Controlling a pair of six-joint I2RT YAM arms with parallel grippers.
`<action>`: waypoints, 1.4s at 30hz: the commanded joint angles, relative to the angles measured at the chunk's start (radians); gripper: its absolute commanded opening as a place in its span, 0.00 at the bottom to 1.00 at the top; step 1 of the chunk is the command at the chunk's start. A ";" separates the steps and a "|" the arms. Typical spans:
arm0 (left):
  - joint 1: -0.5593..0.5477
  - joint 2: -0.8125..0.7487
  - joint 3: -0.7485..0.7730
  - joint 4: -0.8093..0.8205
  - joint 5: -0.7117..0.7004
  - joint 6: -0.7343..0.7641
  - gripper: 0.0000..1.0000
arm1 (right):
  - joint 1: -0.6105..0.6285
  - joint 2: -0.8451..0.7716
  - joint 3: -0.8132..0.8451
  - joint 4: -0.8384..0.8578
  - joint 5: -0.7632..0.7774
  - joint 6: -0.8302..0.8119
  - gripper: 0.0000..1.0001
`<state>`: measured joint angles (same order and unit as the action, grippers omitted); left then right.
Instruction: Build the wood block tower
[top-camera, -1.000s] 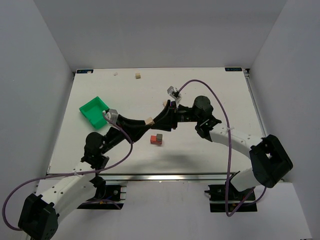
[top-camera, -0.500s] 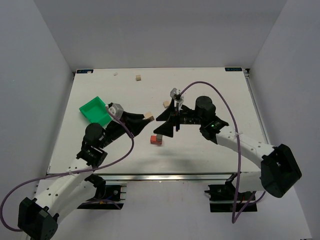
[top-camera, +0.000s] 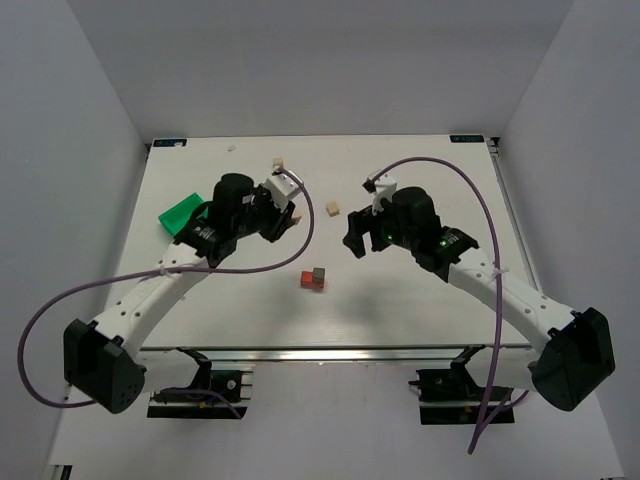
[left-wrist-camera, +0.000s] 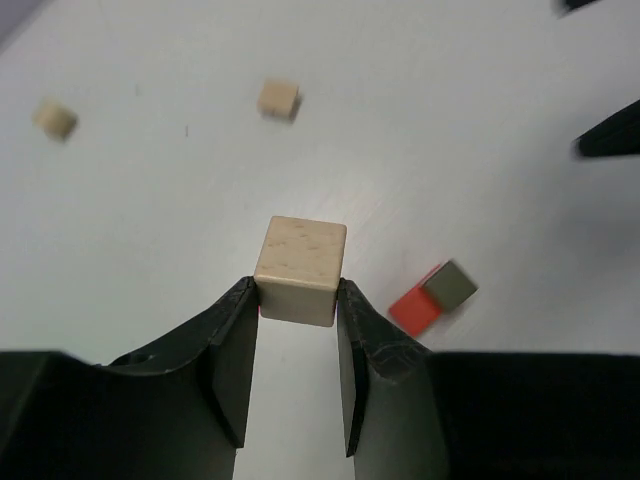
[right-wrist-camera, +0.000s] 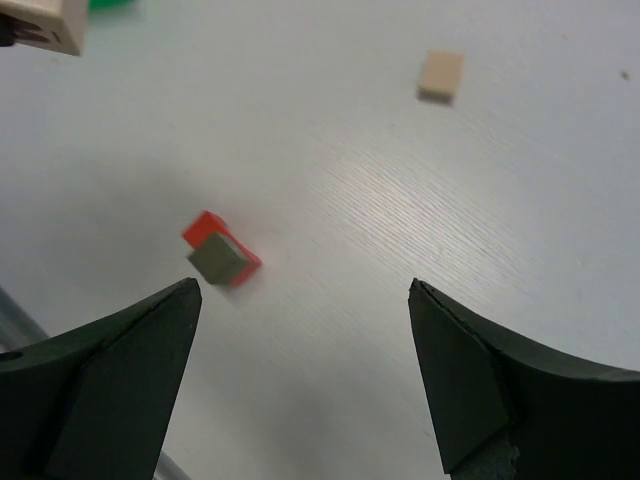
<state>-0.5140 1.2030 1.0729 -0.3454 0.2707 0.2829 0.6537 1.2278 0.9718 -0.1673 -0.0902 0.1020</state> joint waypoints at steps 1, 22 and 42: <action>-0.003 0.049 0.021 -0.208 -0.219 -0.052 0.00 | -0.014 0.006 0.031 -0.141 0.150 -0.048 0.89; 0.011 0.578 0.090 -0.360 -0.407 -0.154 0.11 | -0.065 0.091 0.047 -0.213 0.127 -0.065 0.89; 0.025 0.262 -0.149 -0.090 -0.366 -0.191 0.91 | -0.065 0.099 0.051 -0.221 0.110 -0.062 0.89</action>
<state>-0.4969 1.4948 0.9386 -0.4942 -0.0872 0.1062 0.5949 1.3346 0.9844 -0.3943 0.0227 0.0448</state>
